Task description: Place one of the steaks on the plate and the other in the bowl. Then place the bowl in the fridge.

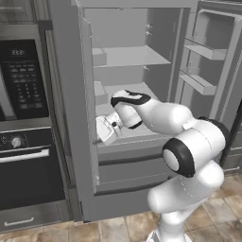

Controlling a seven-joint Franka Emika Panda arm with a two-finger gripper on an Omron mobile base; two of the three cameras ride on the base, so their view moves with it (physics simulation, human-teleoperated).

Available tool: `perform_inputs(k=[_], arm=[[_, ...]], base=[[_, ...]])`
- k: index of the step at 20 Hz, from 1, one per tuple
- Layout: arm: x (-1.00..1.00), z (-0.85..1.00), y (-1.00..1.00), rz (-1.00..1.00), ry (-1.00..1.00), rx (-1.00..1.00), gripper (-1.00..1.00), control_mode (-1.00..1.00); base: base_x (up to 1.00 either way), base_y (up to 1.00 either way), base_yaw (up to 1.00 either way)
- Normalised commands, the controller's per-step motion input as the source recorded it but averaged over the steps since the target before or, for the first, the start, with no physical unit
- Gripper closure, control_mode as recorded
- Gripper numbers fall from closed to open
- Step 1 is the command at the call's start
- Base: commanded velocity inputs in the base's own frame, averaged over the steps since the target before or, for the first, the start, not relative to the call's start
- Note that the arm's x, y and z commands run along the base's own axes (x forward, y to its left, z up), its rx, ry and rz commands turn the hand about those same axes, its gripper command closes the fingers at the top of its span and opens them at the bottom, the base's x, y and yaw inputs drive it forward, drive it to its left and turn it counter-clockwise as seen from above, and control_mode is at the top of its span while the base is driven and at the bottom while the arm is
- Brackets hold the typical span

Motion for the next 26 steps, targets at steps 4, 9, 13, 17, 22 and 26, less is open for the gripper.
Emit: perform_inputs(k=[4,9,13,17,22,26], arm=[[0.00,-0.01,0.60,-0.21,-0.04,0.00,-1.00,-1.00],[0.04,0.09,-0.45,-0.14,0.03,-0.06,-1.00,-1.00],[0.01,0.09,-1.00,-0.04,-0.06,-0.13,-1.00,-1.00],[-0.37,0.03,-0.89,-0.03,-0.23,-0.28,-1.00,-1.00],[-0.56,0.08,-0.75,0.04,-0.17,-0.56,-1.00,-1.00],[-0.39,0.25,-0.84,0.15,-0.02,-0.66,-1.00,-1.00]], base=[[0.00,0.00,0.00],[0.00,0.00,0.00],[0.00,0.00,0.00],[0.00,0.00,0.00],[0.00,0.00,0.00],[0.00,0.00,0.00]])
